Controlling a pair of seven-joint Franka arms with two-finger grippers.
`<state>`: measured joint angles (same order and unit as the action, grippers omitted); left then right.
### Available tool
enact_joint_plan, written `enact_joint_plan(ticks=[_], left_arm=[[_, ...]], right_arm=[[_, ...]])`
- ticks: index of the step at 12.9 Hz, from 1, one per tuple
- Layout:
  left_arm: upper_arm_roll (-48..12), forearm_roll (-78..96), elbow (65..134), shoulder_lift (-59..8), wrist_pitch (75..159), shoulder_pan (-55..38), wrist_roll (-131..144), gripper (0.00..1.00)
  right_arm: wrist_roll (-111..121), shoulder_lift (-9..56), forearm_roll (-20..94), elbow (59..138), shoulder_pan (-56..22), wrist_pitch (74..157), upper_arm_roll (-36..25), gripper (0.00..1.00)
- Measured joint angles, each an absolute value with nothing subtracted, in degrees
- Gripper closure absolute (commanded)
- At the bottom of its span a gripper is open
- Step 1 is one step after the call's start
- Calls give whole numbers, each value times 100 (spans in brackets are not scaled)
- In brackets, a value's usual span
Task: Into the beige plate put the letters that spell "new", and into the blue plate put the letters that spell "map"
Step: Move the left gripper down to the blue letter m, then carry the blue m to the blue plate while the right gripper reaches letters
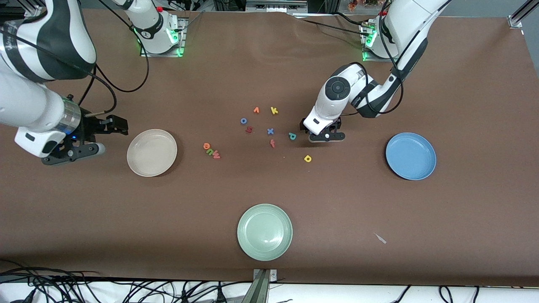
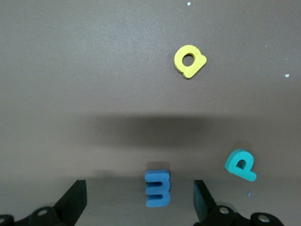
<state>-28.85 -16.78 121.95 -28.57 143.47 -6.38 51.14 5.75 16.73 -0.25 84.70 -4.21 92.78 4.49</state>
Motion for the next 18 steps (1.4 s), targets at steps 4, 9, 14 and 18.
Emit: enact_joint_plan(ticks=[4,9,14,18], left_arm=[[-2887,-1679,12115,-3044,14347,-750,5210,17],[-2887,-1679,12114,-3164,14347,-829,5255,50],[-2885,-1901,12099,-3187,14338,-863,5289,89],[-2867,-1947,11951,-3179,13948,-860,5292,100]], right_arm=[[575,1752,-25,8485,-506,9244,456,1],[591,2049,-25,8577,-521,9267,374,0],[625,2063,564,9138,-511,10048,312,1],[-243,2083,611,9852,-533,11242,868,1]])
